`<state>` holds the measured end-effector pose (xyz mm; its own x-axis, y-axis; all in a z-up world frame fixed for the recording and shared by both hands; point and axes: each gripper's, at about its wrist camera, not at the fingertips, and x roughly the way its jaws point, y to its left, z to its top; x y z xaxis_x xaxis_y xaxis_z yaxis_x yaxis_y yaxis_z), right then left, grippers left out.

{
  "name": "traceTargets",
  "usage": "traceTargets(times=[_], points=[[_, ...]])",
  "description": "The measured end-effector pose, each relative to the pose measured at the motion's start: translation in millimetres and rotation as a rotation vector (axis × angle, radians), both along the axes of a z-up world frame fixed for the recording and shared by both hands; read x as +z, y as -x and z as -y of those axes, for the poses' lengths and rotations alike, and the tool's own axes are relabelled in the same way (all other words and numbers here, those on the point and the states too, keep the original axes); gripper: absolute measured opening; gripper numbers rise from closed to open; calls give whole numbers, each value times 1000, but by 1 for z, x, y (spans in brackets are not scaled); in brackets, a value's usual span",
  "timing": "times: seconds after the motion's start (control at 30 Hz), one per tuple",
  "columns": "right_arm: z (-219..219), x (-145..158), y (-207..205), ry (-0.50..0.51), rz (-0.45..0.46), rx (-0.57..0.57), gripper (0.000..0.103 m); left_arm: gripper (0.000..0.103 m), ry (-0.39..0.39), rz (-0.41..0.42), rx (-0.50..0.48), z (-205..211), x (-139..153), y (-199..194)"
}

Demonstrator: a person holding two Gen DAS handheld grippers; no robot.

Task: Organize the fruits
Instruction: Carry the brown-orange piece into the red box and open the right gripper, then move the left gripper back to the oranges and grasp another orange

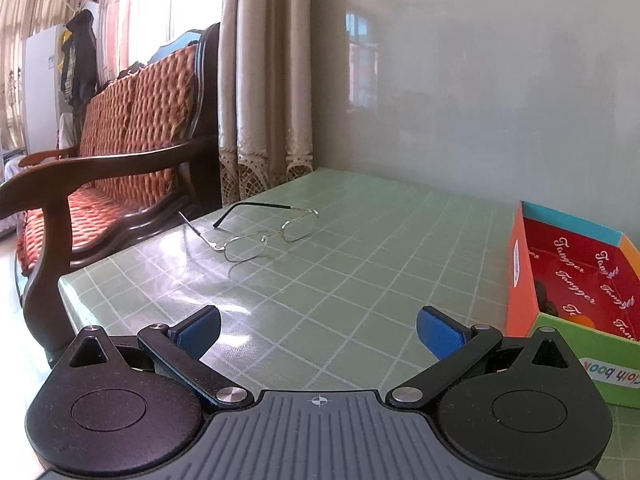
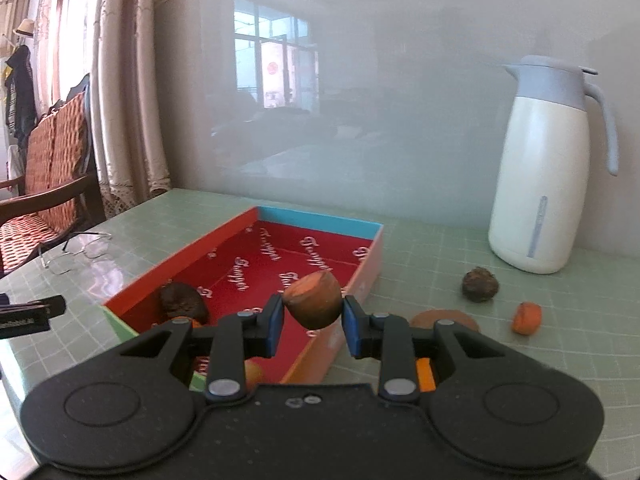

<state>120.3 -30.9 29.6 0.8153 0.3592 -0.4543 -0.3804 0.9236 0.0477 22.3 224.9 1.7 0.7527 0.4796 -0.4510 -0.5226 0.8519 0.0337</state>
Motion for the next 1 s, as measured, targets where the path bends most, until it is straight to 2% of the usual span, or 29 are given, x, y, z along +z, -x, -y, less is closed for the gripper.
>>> traceTargets(times=[0.23, 0.57, 0.83, 0.9, 1.0], points=[[-20, -5, 4, 30, -2, 44, 30, 103, 1, -17, 11, 0, -1, -1], [-27, -14, 4, 67, -27, 54, 30, 103, 6, -31, 33, 2, -1, -3], [-24, -12, 6, 58, -14, 43, 37, 103, 21, -39, 45, 1, -2, -4], [-23, -10, 7, 57, -4, 30, 46, 103, 23, -41, 44, 1, -2, -4], [-14, -7, 6, 27, -2, 7, 47, 103, 21, -41, 42, 3, -2, -5]])
